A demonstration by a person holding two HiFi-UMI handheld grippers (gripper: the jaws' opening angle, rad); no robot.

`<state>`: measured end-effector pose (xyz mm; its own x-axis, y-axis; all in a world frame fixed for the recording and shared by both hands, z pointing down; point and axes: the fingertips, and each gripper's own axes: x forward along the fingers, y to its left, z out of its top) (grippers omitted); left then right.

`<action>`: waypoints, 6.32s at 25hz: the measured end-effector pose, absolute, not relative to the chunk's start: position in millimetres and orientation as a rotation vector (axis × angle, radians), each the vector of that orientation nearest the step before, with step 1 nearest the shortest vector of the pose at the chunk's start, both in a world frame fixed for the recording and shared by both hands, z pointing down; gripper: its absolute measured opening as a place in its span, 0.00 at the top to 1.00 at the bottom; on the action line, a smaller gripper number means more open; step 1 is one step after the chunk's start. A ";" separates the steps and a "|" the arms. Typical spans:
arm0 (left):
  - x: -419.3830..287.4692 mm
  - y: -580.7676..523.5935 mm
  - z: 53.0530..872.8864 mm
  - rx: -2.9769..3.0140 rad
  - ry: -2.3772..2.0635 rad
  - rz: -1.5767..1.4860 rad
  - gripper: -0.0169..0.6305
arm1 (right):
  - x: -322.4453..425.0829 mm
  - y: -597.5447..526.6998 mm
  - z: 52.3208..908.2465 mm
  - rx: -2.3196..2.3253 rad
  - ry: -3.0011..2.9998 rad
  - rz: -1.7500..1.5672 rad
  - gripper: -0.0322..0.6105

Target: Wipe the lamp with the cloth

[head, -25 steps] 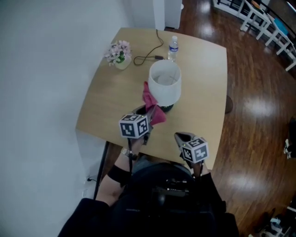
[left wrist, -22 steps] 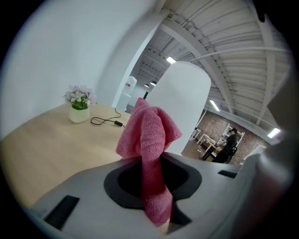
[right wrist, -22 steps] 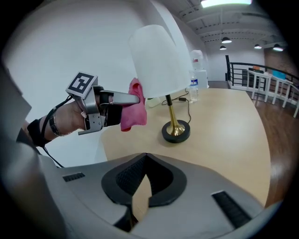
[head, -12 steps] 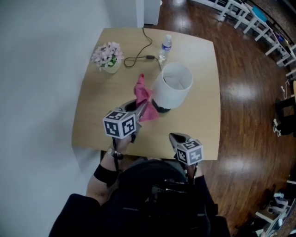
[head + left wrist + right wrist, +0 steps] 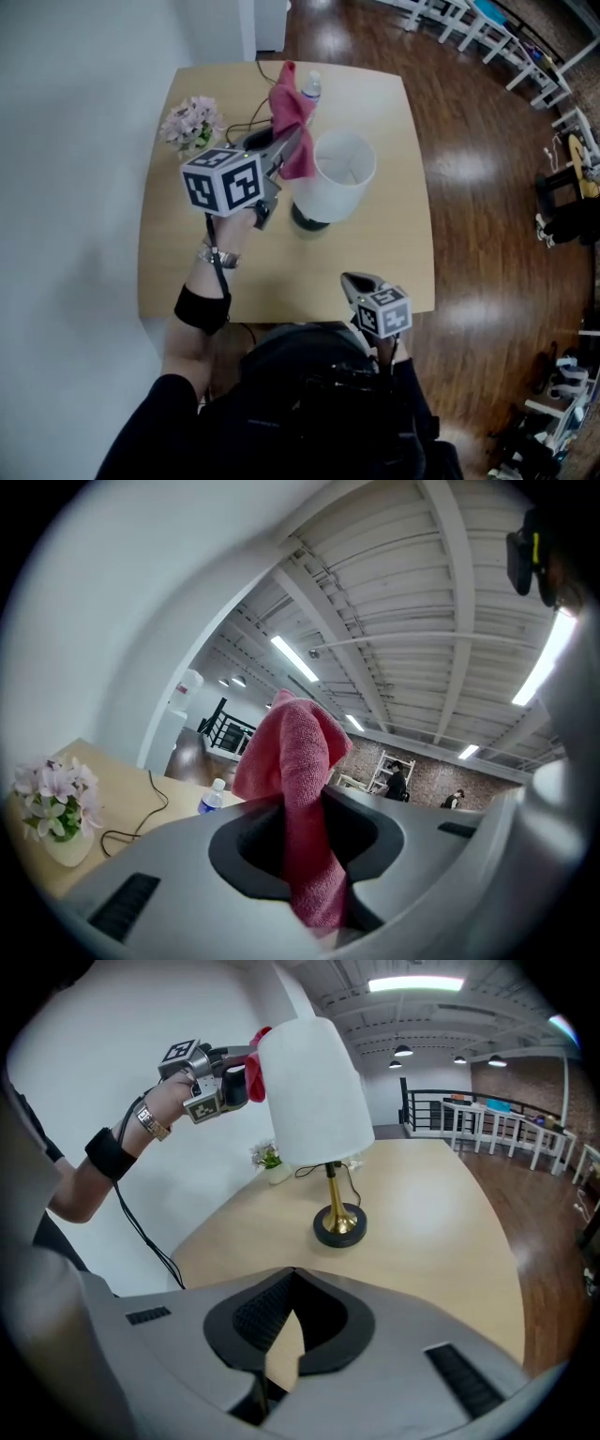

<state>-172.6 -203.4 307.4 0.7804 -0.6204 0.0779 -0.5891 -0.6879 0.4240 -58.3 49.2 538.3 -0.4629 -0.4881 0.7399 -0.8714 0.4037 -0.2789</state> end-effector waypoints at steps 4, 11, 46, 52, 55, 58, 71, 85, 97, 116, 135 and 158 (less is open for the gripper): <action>-156.5 -202.2 342.7 2.515 -0.880 0.012 0.82 | -53.7 40.1 533.9 1.185 -2.111 0.899 0.94; -169.2 -192.8 427.3 2.382 -0.917 0.173 0.82 | -61.9 33.3 538.6 1.144 -2.119 0.912 0.94; -62.0 -218.1 302.2 2.864 -0.811 0.829 0.83 | -28.8 -1.0 542.2 1.141 -2.248 0.989 0.94; -24.8 -202.7 293.2 2.937 -0.693 0.941 0.83 | -16.9 3.9 540.4 1.161 -2.247 1.013 0.94; -8.6 -195.8 295.8 2.982 -0.597 1.002 0.83 | -12.6 -1.6 544.6 1.168 -2.248 1.017 0.94; -1.9 -170.7 304.4 3.009 -0.497 1.113 0.83 | -9.4 4.3 550.1 1.178 -2.250 1.018 0.94; -7.6 -135.6 290.5 2.985 -0.357 1.125 0.83 | -3.2 -9.1 526.7 1.180 -2.261 1.021 0.94; -51.6 -103.3 306.2 2.986 -0.431 1.180 0.83 | -47.0 -5.4 512.6 1.064 -2.230 0.843 0.94; -110.2 -114.4 307.7 2.984 -0.605 1.113 0.83 | -85.6 -6.4 521.1 0.990 -2.229 0.788 0.94; -100.8 -196.4 303.6 2.928 -0.654 1.113 0.83 | -78.7 -22.7 523.0 1.018 -2.217 0.850 0.94; -0.5 -170.5 307.1 3.014 -0.366 1.288 0.83 | -37.1 -23.8 526.8 1.116 -2.227 0.930 0.94; -78.3 -114.0 320.0 3.001 -0.399 1.268 0.83 | -72.9 -13.5 529.1 1.051 -2.242 0.871 0.94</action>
